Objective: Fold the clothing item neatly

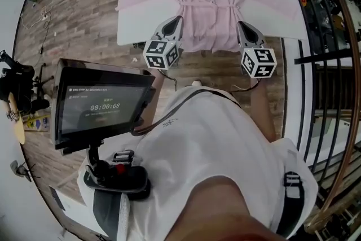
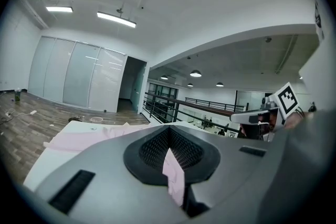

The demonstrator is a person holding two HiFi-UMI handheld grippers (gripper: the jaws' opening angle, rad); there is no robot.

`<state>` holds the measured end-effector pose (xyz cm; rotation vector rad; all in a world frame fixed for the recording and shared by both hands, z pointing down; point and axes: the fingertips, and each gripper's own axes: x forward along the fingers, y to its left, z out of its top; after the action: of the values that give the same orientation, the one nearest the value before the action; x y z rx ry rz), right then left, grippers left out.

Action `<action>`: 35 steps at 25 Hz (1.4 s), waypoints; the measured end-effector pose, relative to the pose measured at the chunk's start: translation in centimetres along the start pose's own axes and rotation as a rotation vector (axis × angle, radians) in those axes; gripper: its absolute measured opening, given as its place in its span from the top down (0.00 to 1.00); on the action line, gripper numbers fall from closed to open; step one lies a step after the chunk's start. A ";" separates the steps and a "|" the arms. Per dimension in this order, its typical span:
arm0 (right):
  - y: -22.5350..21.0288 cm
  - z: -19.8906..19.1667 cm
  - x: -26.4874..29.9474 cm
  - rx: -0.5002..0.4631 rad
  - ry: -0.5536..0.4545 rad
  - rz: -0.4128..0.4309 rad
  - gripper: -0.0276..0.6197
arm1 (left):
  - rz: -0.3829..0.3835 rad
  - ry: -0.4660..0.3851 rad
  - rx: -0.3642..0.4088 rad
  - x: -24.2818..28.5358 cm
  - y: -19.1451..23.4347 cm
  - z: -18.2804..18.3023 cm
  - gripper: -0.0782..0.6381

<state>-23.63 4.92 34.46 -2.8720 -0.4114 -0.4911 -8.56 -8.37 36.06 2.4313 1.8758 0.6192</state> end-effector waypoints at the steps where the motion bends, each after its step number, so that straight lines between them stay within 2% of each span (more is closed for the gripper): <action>1: 0.2 0.1 1.3 0.003 0.007 -0.008 0.95 | -0.009 0.005 -0.003 0.5 1.3 0.1 0.89; 5: 0.6 0.3 4.0 0.013 0.020 -0.031 0.95 | -0.031 0.014 -0.005 1.8 4.2 0.5 0.89; 13: -0.8 0.7 6.0 0.014 0.026 -0.055 0.95 | -0.042 0.019 -0.019 3.5 5.4 0.4 0.89; 20: -2.5 1.0 8.4 0.017 0.040 -0.049 0.95 | -0.017 0.031 -0.035 5.4 6.9 0.4 0.89; 27: -5.9 0.2 11.7 0.035 0.048 -0.020 0.95 | 0.002 0.047 -0.030 9.5 7.1 -0.2 0.89; 35: -12.0 1.6 15.8 0.032 0.052 0.051 0.95 | 0.040 0.048 -0.017 16.3 5.9 1.4 0.89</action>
<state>-12.51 20.36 40.28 -2.8250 -0.3336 -0.5439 0.65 5.50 41.09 2.4702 1.8350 0.6988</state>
